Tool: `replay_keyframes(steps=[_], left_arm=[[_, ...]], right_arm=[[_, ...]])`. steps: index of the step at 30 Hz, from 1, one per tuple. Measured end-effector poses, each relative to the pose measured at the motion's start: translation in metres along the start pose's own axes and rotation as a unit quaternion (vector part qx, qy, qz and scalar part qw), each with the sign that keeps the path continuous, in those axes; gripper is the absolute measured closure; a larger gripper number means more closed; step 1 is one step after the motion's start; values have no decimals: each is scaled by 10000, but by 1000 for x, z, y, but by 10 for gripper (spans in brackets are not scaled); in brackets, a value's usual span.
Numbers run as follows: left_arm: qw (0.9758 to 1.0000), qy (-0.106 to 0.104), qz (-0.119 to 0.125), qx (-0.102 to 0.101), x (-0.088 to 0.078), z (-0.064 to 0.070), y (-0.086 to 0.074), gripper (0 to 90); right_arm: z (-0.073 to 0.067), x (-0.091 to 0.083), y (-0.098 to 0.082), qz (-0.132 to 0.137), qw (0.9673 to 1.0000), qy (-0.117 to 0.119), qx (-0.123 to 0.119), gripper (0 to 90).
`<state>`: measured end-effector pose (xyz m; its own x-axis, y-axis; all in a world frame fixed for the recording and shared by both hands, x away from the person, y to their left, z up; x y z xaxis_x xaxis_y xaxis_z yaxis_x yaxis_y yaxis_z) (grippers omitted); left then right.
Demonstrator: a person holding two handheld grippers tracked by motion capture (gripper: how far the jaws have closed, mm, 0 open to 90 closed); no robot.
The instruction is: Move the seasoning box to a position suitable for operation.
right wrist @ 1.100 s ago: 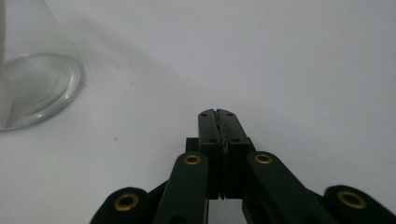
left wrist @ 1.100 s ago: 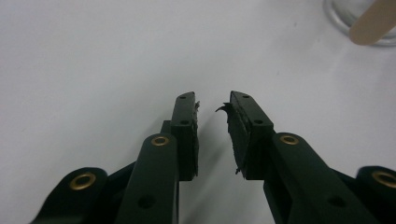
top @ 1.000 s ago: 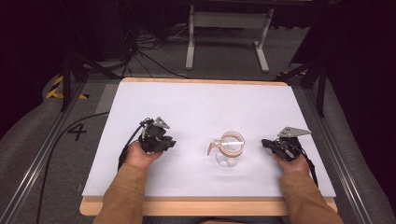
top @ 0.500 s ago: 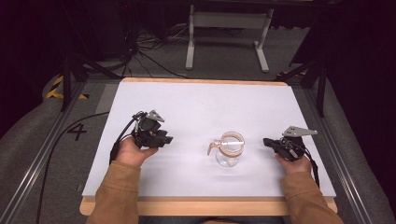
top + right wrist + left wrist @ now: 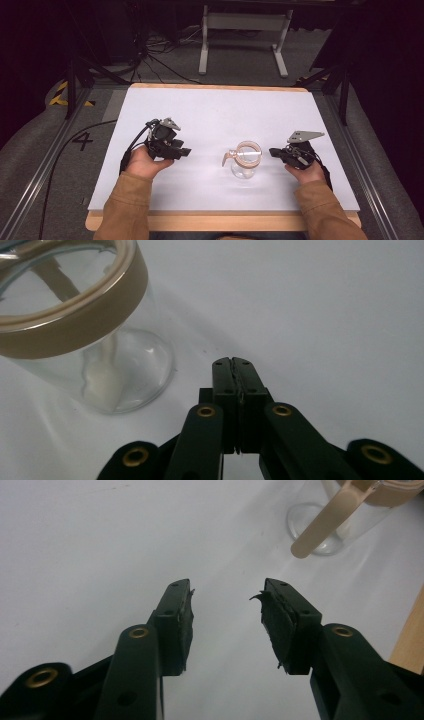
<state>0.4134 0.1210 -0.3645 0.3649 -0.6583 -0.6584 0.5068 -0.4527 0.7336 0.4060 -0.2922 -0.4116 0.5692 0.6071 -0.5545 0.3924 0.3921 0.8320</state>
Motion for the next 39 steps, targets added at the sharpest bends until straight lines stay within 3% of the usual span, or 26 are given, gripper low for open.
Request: replay_keyframes(steps=[7,11,16,20,23,25,31,34,37,39], left_arm=[[9999,-95,-29,68,1,4,2,572],[9998,-79,3,204,2,7,2,670],[9997,-89,39,213,2,8,2,685],[9997,-104,-2,239,3,9,3,688],[9996,-109,-7,262,4,9,3,684],[9995,-136,10,280,5,9,3,675],[9996,-206,-2,191,7,10,3,679],[9993,-295,-109,190,10,9,2,702],[9978,-449,-465,174,20,6,-1,744],[9974,-493,-473,212,22,6,-1,759]], right_arm=[[-9,16,3,-149,9998,90,-78,896],[-16,29,9,-231,9996,139,-122,896],[-24,37,10,-304,9991,177,-223,897],[-24,37,10,-319,9992,215,-90,897],[-25,36,10,-322,9991,245,-105,898],[-27,37,10,-326,9986,398,-92,898],[-36,34,9,-460,9981,383,-135,898],[-39,32,9,-487,9980,395,-125,898],[-48,29,8,-567,9972,448,-202,898],[-51,28,8,-601,9968,473,-226,898]])
Point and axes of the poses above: each handheld gripper's, and its own axes: x roughly forward along the jaws, y roughly out of its top, z roughly to its right, the point moved 1 cm from there along x, roughly forward along the jaws, and after that the axes turned 8 degrees about z, right-handed, at the moved point
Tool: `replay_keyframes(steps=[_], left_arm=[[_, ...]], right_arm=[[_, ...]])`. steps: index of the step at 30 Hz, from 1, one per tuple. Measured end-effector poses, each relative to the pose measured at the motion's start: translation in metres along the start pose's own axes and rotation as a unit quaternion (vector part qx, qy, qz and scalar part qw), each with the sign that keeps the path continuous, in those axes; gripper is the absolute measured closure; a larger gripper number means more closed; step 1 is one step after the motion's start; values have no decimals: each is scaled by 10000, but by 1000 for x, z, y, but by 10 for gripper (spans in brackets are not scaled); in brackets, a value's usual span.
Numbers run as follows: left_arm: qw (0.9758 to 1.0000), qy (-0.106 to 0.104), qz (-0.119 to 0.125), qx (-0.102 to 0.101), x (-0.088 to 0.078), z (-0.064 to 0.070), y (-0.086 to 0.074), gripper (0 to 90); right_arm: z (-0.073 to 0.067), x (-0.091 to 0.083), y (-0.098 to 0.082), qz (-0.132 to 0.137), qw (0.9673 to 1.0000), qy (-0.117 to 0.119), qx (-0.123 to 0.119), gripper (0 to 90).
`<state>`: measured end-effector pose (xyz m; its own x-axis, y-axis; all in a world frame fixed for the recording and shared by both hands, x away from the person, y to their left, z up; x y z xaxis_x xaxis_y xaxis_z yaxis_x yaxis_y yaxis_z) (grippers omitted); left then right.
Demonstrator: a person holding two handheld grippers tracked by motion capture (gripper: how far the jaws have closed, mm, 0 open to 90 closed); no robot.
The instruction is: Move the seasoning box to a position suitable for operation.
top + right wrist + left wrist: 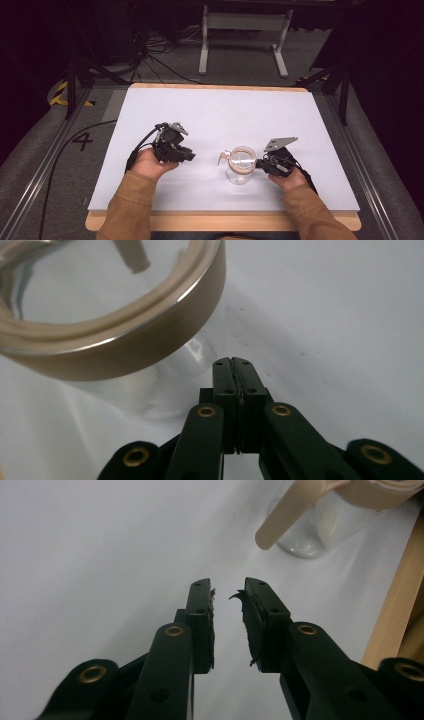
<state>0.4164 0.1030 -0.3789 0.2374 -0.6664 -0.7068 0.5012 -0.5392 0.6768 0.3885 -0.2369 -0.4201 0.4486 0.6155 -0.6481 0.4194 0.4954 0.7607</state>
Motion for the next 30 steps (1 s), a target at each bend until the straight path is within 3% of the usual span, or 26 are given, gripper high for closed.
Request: replay_keyframes(steps=[8,9,10,11,13,19,22,24,30], left_arm=[[9993,-248,-78,274,11,13,7,808],[9991,-209,-35,369,11,14,8,808],[9990,-273,211,289,11,16,10,831],[9986,-364,299,242,13,17,11,832],[9979,-499,301,283,17,21,14,831],[9979,-424,52,487,39,31,17,828],[9992,-231,17,311,48,31,18,804],[9993,-248,-45,262,52,30,19,805],[9995,-150,-7,295,59,31,22,807]], right_arm=[[-14,-4,-1,-51,9998,154,-137,897],[-14,-4,-1,-51,9998,154,-137,897],[-14,-8,0,39,9998,177,-108,897],[-13,-9,0,94,9998,158,-96,897],[-12,-13,-1,168,9997,153,-31,898],[-8,-21,-4,296,9994,178,89,897],[-7,-23,-7,344,9991,199,147,897],[-6,-23,-9,325,9992,198,153,897],[-5,-25,-12,368,9989,200,196,897]])
Point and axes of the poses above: each handheld gripper's, and its own axes: x roughly forward along the jaws, y roughly out of its top, z roughly to its right, the point moved 1 cm from there along x, roughly forward along the jaws, and after that the axes turned 8 degrees about z, right-handed, at the moved point
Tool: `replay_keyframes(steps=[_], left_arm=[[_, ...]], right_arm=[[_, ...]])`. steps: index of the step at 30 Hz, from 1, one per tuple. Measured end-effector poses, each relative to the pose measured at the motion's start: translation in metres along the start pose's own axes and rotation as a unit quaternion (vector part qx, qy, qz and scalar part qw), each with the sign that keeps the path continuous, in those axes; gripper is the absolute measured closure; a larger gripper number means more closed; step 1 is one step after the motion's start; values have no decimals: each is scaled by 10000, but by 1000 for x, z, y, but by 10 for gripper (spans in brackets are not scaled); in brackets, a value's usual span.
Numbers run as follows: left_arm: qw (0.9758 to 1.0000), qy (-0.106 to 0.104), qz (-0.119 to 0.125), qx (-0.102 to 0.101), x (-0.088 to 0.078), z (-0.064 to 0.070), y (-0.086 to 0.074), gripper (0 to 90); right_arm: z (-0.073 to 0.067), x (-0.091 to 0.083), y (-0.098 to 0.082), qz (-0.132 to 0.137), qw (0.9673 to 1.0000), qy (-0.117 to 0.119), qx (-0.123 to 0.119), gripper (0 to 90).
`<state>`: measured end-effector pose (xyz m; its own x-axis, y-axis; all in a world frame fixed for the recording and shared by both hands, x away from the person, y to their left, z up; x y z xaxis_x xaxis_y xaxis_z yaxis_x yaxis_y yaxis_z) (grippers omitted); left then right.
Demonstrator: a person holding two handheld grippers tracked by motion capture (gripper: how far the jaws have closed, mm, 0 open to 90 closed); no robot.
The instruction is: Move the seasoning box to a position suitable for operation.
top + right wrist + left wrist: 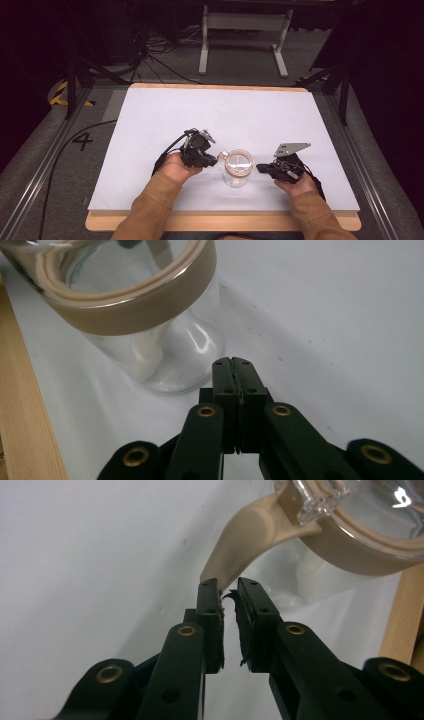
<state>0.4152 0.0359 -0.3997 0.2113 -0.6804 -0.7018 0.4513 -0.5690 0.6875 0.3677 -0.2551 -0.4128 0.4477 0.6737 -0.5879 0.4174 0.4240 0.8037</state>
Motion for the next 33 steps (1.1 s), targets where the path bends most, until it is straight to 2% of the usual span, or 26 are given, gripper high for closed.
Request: replay_keyframes(steps=[2,3,6,13,27,33], left_arm=[[10000,-20,4,47,0,1,2,818],[9999,45,29,126,1,2,2,822],[9998,114,27,185,2,2,4,832],[9995,208,107,228,6,-2,9,844],[9988,110,336,343,23,-19,25,851],[9986,-50,430,313,30,-27,31,847]], right_arm=[[0,0,-1,-10,10000,-15,-7,897],[0,0,-2,-6,10000,-24,6,897],[-2,-1,-3,-8,10000,-32,5,897],[-4,-1,-6,13,10000,-40,17,897],[-8,-11,-16,39,9998,-177,130,896],[-10,-14,-19,44,9995,-234,185,896]])
Point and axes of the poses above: each handheld gripper's, and its own axes: x roughly forward along the jaws, y roughly out of its top, z roughly to its right, the point moved 1 cm from there along x, roughly forward along the jaws, and after that the axes turned 8 degrees about z, right-handed, at the moved point
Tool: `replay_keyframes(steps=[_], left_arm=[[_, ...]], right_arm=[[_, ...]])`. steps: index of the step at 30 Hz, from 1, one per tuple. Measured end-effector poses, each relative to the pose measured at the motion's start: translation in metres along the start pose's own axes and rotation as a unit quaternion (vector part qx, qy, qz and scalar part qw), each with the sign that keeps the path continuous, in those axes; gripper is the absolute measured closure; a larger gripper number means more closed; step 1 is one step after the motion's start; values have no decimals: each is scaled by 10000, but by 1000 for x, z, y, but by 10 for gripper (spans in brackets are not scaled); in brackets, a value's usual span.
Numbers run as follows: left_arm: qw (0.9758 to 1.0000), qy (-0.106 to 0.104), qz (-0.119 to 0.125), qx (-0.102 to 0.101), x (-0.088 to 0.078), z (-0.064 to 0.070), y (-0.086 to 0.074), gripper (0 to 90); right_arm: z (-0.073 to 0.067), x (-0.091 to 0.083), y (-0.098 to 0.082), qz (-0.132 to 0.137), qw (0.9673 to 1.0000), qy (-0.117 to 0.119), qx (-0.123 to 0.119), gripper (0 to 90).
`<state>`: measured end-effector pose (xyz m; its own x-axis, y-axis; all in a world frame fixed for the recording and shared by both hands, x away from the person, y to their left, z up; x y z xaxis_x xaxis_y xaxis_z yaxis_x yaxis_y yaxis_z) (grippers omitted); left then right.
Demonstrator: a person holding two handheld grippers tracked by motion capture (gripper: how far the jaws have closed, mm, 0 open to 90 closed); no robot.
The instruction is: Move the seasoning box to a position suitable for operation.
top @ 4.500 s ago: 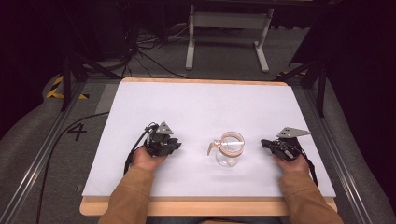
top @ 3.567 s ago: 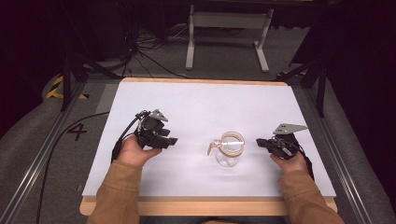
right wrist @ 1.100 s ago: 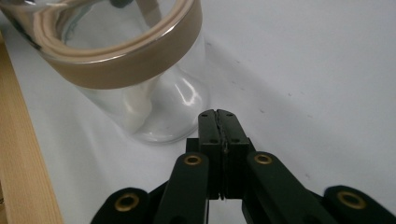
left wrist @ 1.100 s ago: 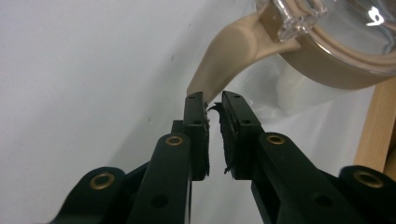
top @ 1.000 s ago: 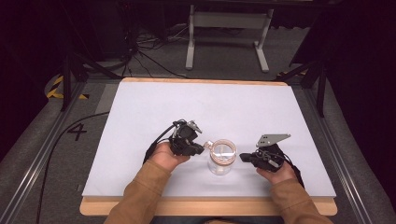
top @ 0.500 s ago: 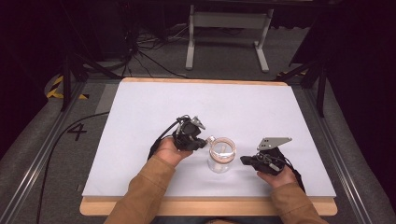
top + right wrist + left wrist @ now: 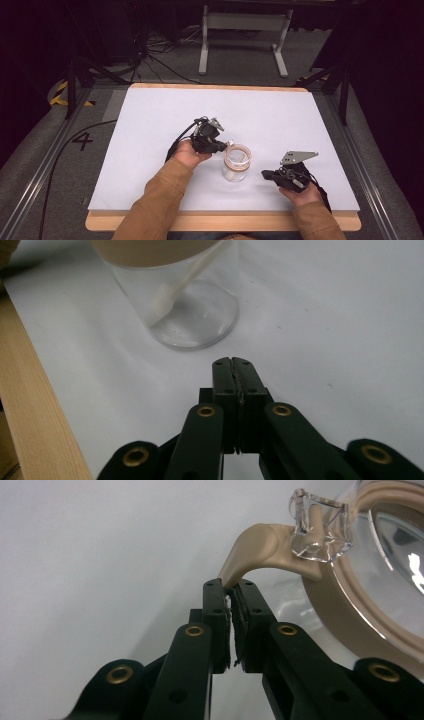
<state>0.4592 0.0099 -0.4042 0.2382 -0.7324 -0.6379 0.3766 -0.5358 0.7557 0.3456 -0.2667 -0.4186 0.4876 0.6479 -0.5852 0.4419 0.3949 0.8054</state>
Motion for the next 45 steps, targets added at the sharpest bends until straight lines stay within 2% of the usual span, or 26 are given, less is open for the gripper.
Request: replay_keyframes(steps=[6,9,11,13,16,17,18,21,22,23,27,29,32,41,44,45], left_arm=[[9999,-44,60,100,8,-4,6,842],[9999,-43,86,85,10,-4,7,840],[10000,-78,54,2,7,-5,6,843],[9999,-92,-92,-40,1,-8,4,808],[9998,-11,104,-169,-14,-9,-2,806],[9996,67,190,-210,-26,-9,-5,805],[9996,67,190,-210,-26,-9,-5,806],[9990,197,333,-241,-46,-8,-12,806],[9990,197,333,-241,-46,-8,-12,806],[9984,262,404,-310,-53,-8,-15,806],[9977,317,486,-359,-61,-8,-19,812],[9975,331,480,-405,-63,-8,-21,815],[9977,332,448,-398,-65,-7,-22,820],[9975,293,514,-393,-69,-5,-21,820],[9974,262,565,-351,-69,-4,-18,823],[9975,246,572,-323,-69,-4,-17,826]], right_arm=[[-6,6,-2,-51,10000,31,-27,896],[-7,7,-2,-61,10000,29,-20,896],[-6,10,-1,-69,10000,16,-12,896],[-5,13,0,-76,10000,-13,4,896],[-4,18,6,-56,9999,-87,1,897],[-2,22,10,-24,9999,-166,39,897],[-2,22,10,-24,9999,-166,39,897],[0,33,17,-81,9997,-207,56,897],[0,33,17,-81,9997,-207,56,897],[0,37,19,-77,9997,-228,24,896],[-3,42,22,-82,9998,-180,7,897],[-5,43,22,-142,9995,-278,-63,897],[-5,42,22,-142,9997,-203,18,898],[-20,48,23,-197,9997,-1,-162,897],[-21,49,22,-228,9995,-46,-212,897],[-21,47,22,-224,9993,-155,-261,897]])
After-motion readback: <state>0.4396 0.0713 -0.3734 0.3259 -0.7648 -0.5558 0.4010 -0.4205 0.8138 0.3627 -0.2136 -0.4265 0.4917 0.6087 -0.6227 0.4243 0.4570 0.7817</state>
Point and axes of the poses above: each handheld gripper's, and its own axes: x roughly forward along the jaws, y roughly out of its top, z roughly to its right, the point moved 1 cm from there along x, roughly forward along the jaws, and after that the axes turned 8 degrees about z, right-handed, at the moved point
